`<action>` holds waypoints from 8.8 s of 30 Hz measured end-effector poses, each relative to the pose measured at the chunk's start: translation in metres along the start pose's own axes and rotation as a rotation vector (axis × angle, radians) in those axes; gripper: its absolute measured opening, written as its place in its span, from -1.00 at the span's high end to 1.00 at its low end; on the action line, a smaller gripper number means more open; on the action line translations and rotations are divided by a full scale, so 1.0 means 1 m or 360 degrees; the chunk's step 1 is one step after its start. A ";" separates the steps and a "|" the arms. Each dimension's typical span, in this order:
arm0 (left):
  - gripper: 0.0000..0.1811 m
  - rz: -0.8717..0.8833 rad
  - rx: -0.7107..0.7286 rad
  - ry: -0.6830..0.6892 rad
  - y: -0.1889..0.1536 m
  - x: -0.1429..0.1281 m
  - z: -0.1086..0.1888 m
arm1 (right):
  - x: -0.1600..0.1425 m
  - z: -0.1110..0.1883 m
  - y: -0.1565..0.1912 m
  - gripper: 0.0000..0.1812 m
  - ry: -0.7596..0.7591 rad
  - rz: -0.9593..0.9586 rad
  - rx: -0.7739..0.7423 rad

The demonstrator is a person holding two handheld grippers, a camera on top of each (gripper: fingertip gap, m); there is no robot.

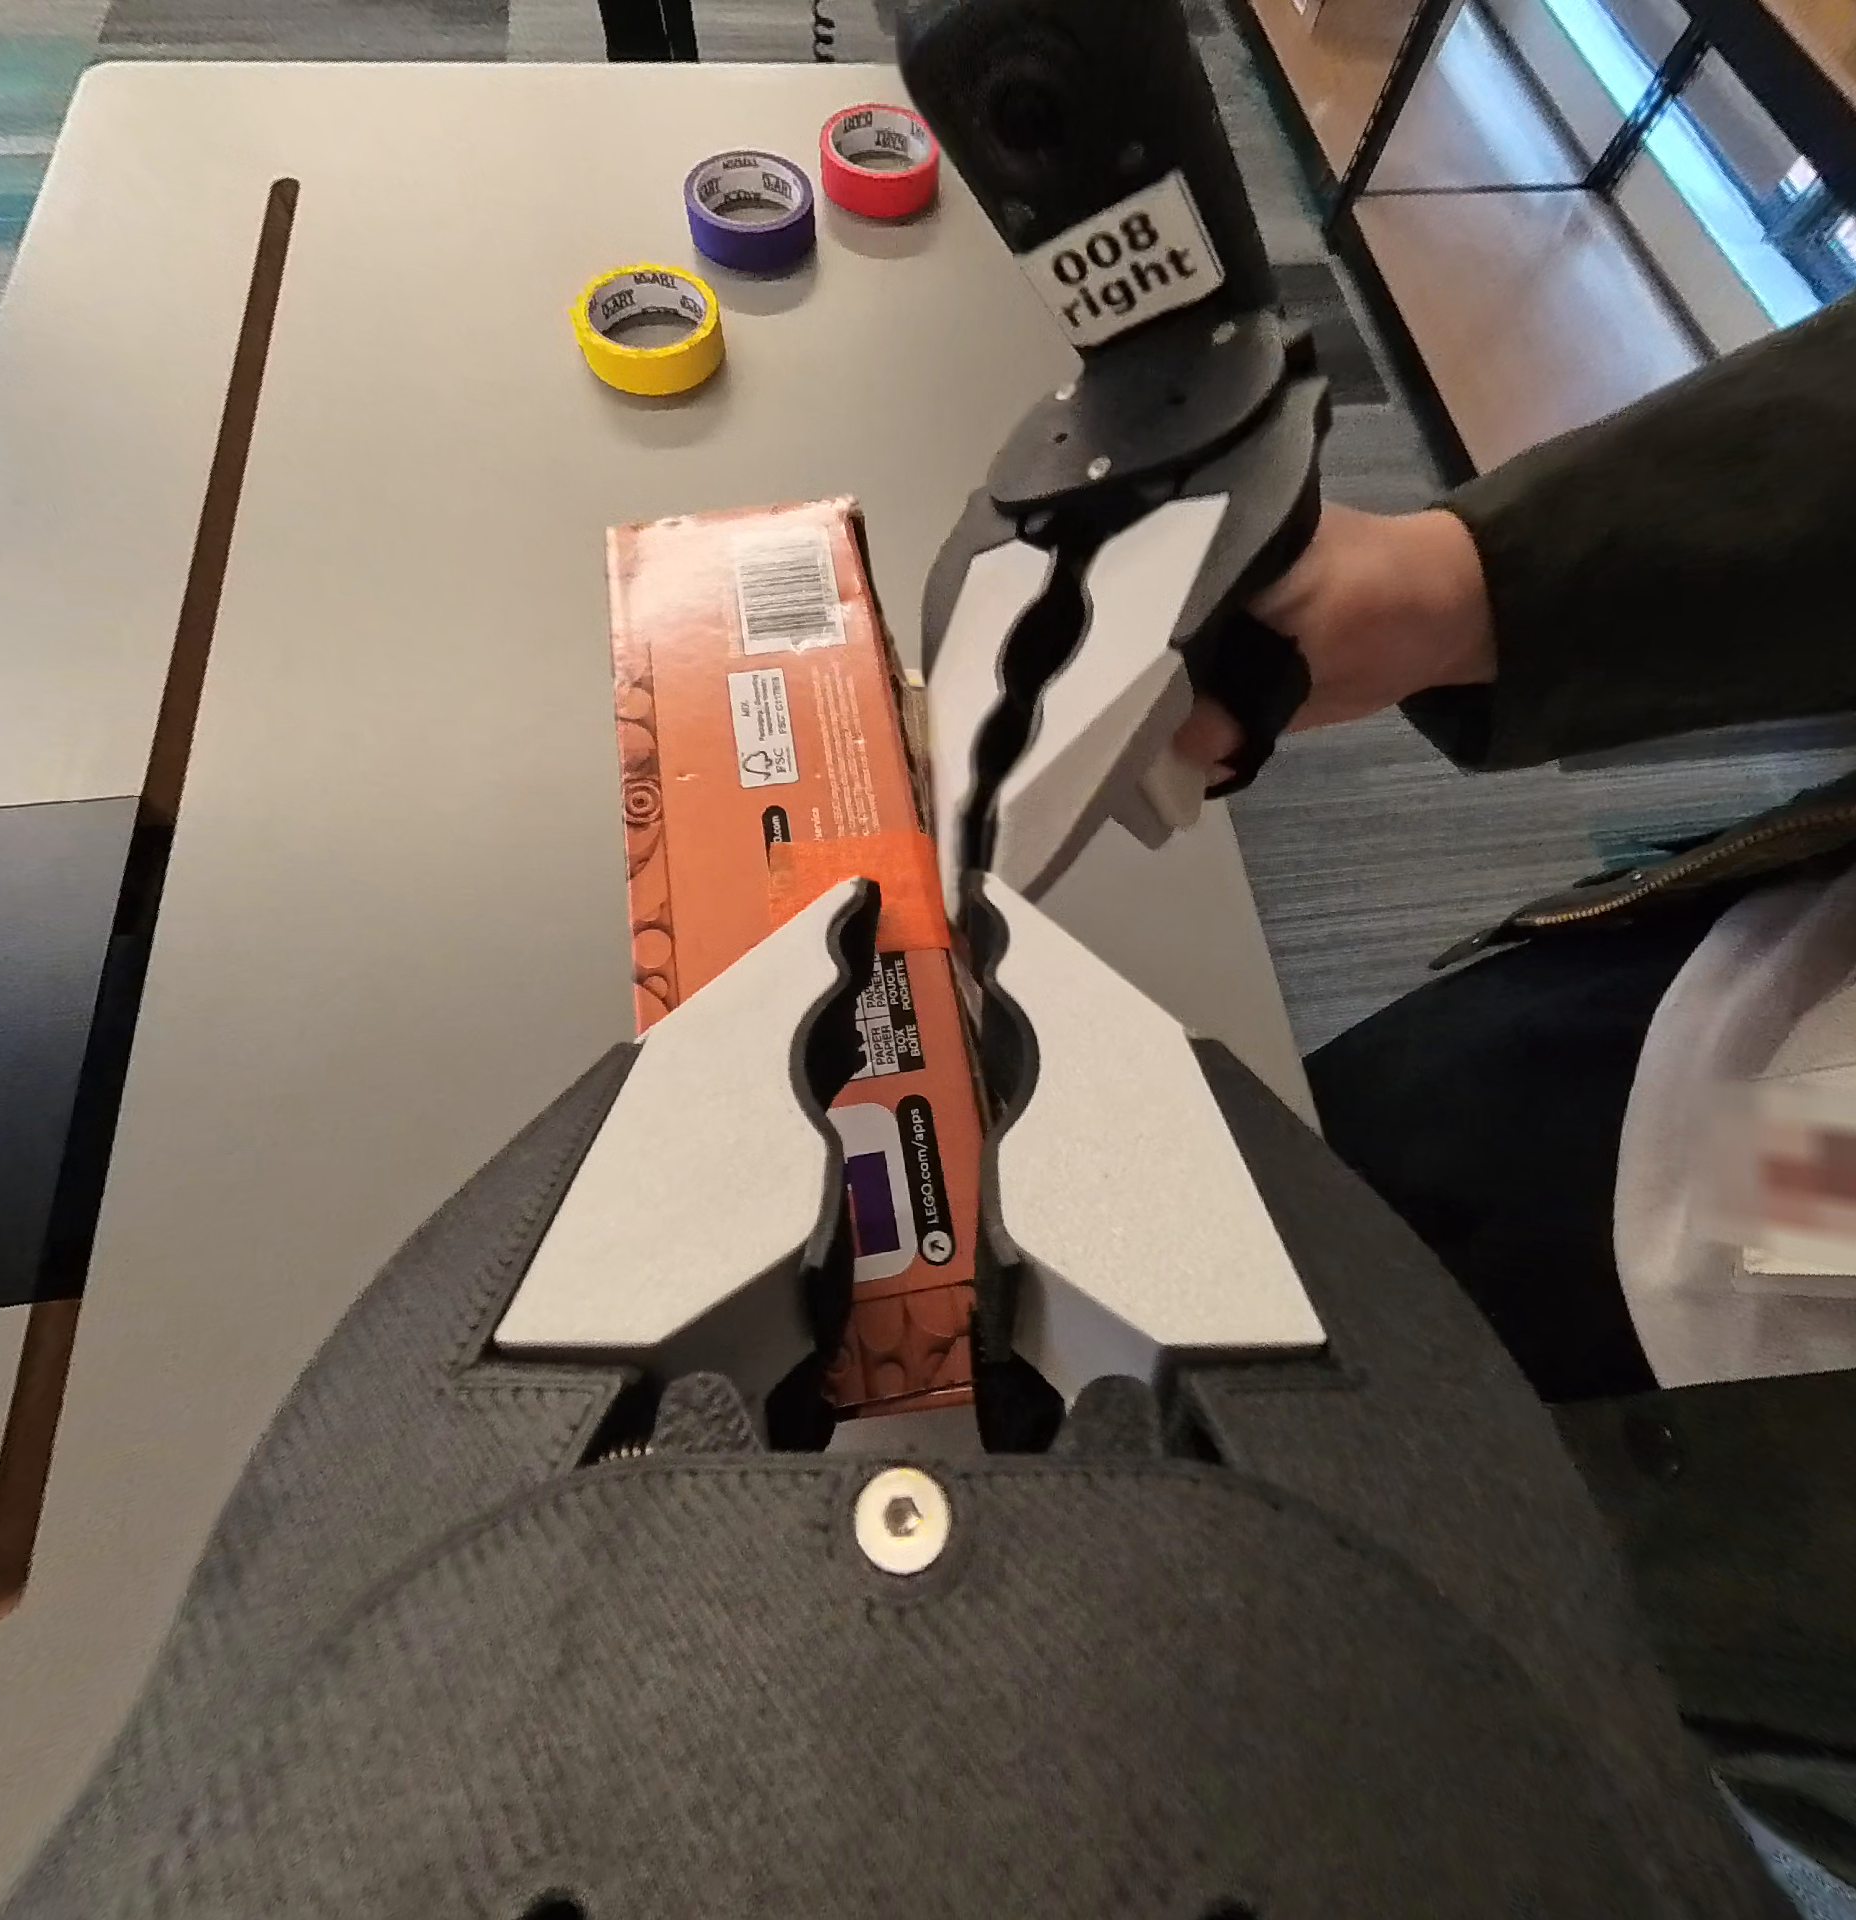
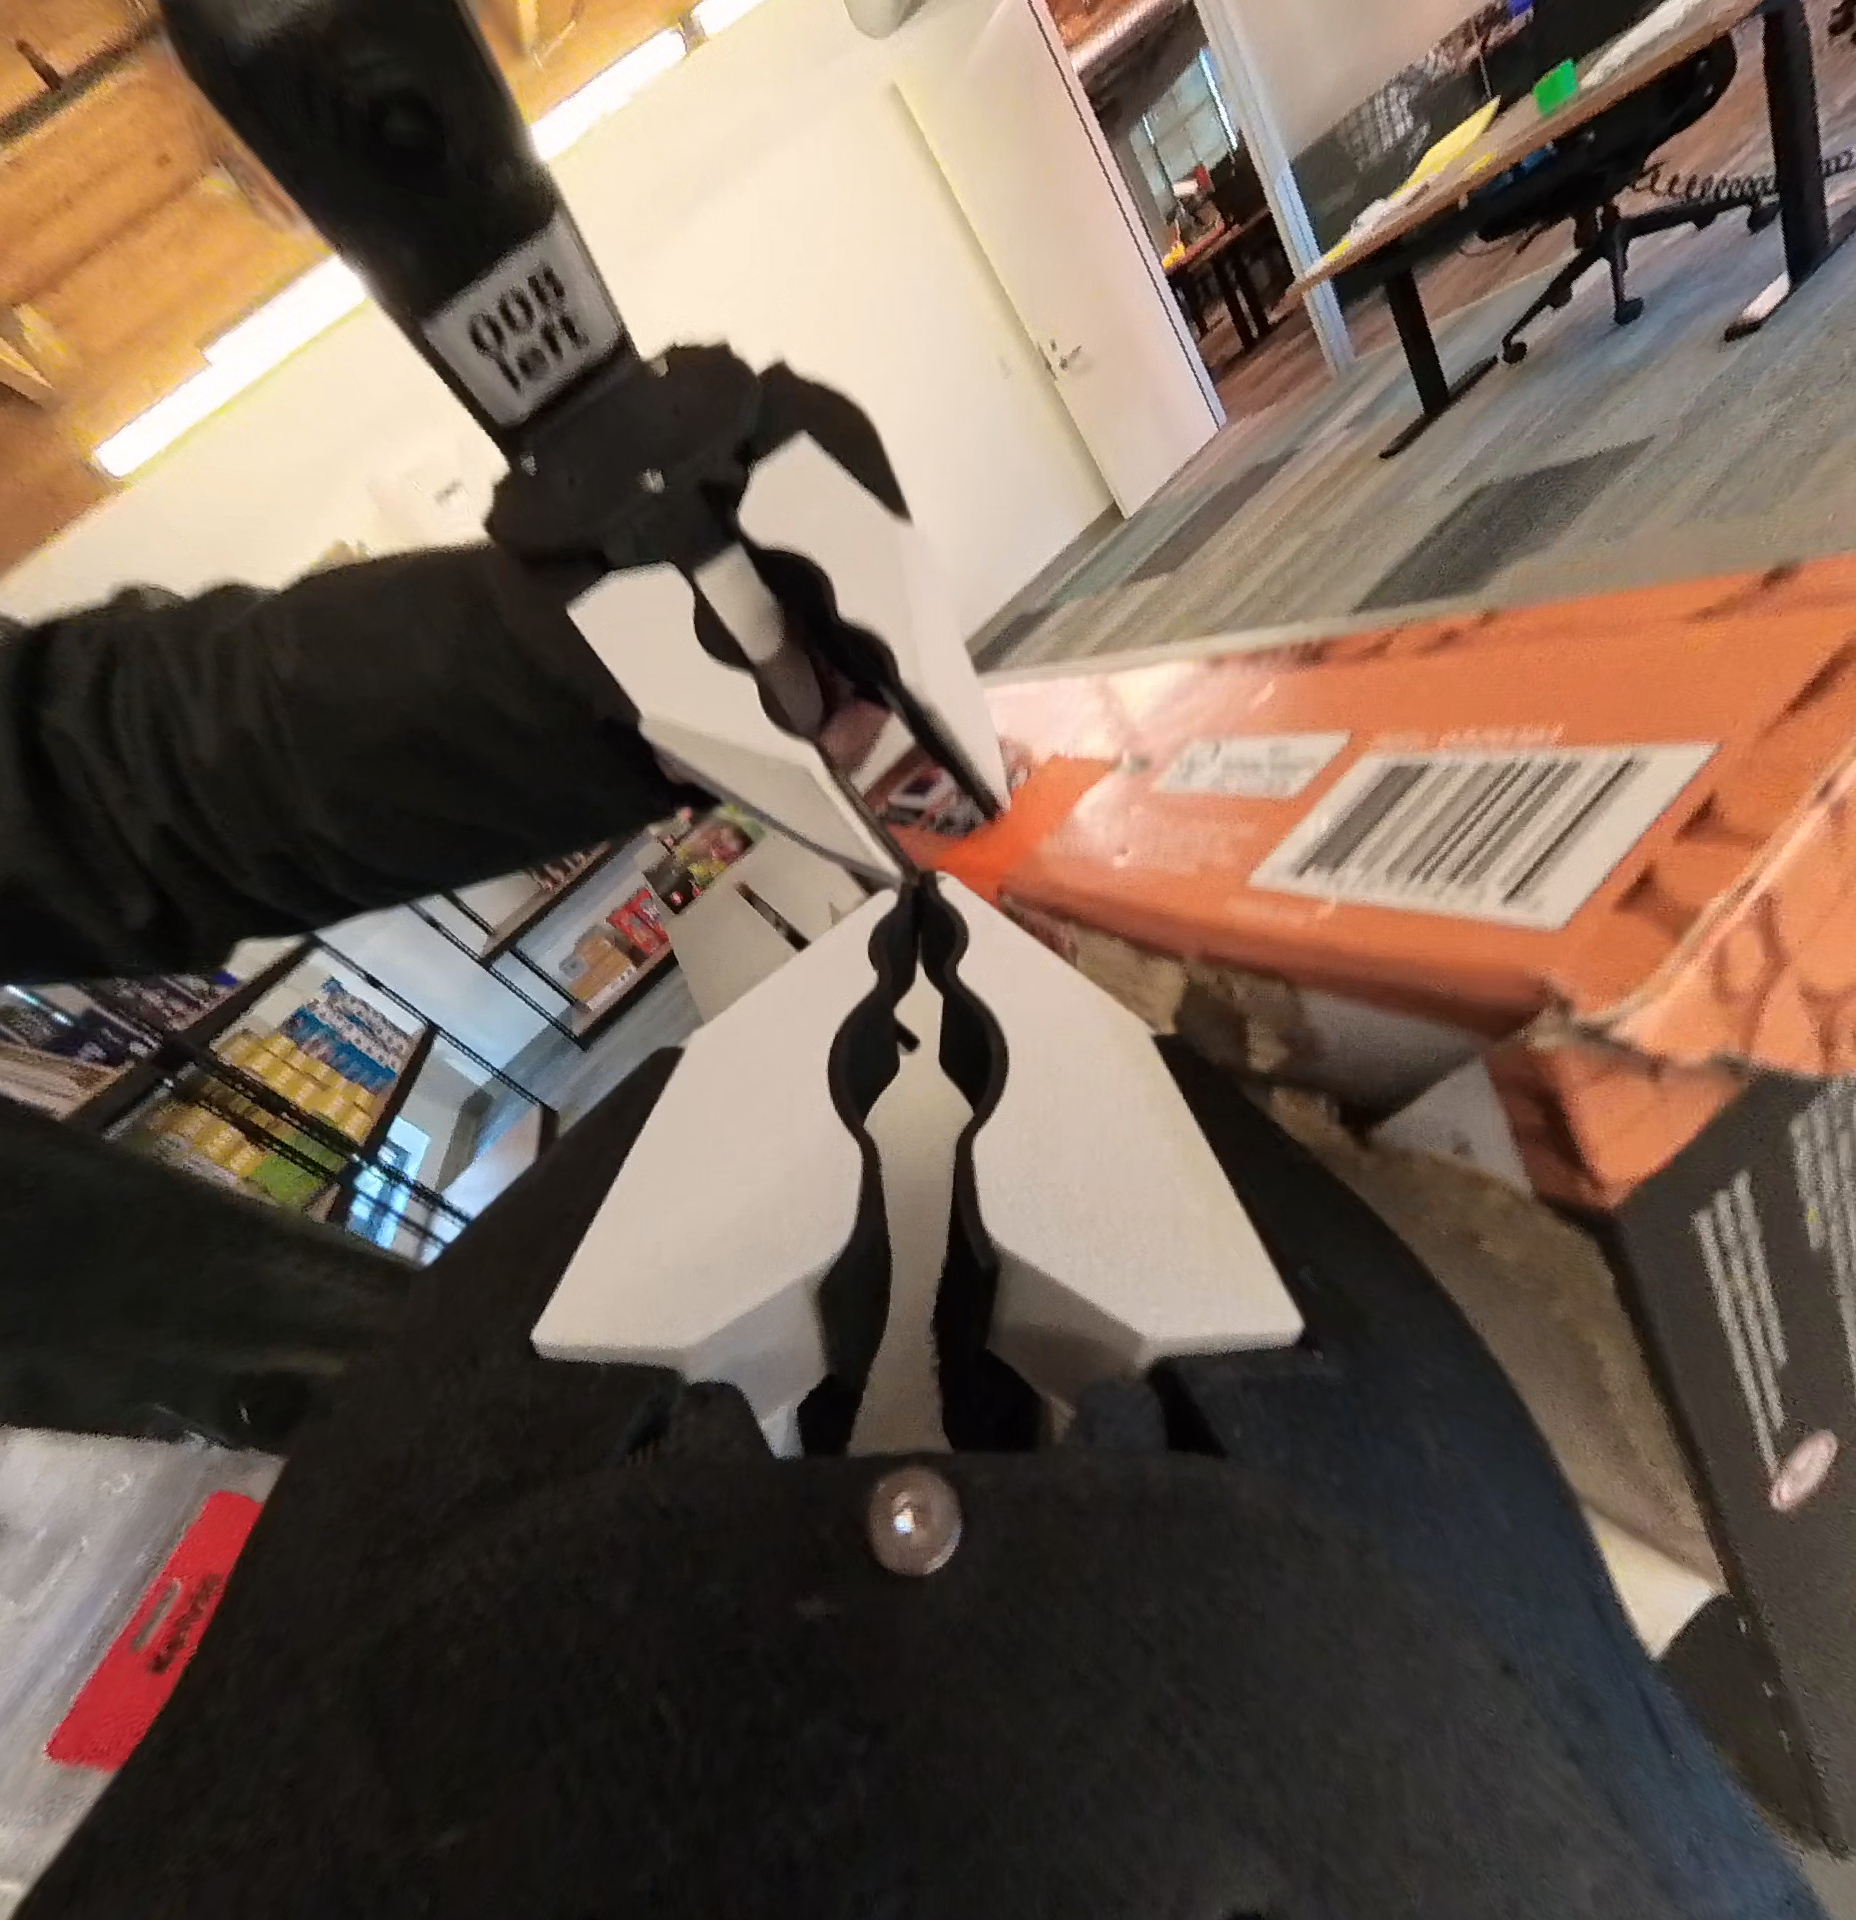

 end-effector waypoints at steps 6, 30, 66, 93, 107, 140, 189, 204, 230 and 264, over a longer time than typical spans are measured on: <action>0.86 0.0083 -0.0012 -0.0058 0.004 0.001 0.002 | -0.029 0.006 -0.018 1.00 0.0150 -0.0091 -0.0017; 0.49 0.0152 0.0813 -0.0551 -0.062 -0.067 0.087 | -0.015 0.162 0.024 0.05 0.0019 0.0426 -0.0748; 0.74 -0.0241 0.1020 0.0198 -0.020 -0.031 0.023 | 0.032 -0.052 0.013 0.60 0.1025 0.1225 -0.0188; 0.79 -0.0194 0.0958 -0.0058 -0.007 -0.049 0.047 | 0.041 -0.059 0.002 0.75 0.1095 0.1089 -0.0236; 0.70 -0.0248 0.0956 -0.0055 -0.005 -0.046 0.040 | 0.041 -0.059 0.003 0.74 0.1085 0.1087 -0.0240; 0.66 -0.0012 0.1070 -0.0250 0.019 -0.050 0.071 | 0.032 0.095 -0.011 0.32 0.0477 0.0643 -0.0625; 0.71 0.0317 0.0638 -0.0225 -0.078 -0.087 -0.016 | -0.039 0.052 -0.009 0.22 0.0059 -0.0603 0.0205; 0.85 -0.0546 0.0916 0.0103 -0.067 -0.055 -0.063 | -0.063 0.071 -0.022 0.29 0.0108 -0.0566 0.0004; 0.96 -0.0568 0.0874 0.0125 -0.072 -0.064 -0.067 | -0.057 0.076 -0.029 0.94 0.0682 0.1239 -0.0808; 1.00 -0.0501 0.0951 0.0001 -0.058 -0.041 -0.059 | 0.005 0.261 -0.076 0.80 0.0259 0.0362 -0.1231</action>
Point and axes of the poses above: each gripper's, where its closed fingertips meet, z back along the fingers, x out of its top, y = z × x across the jaws, the point moved 6 cm from there along z, back along the fingers, and after that the axes turned 2 degrees about -y, right-handed, at the moved point
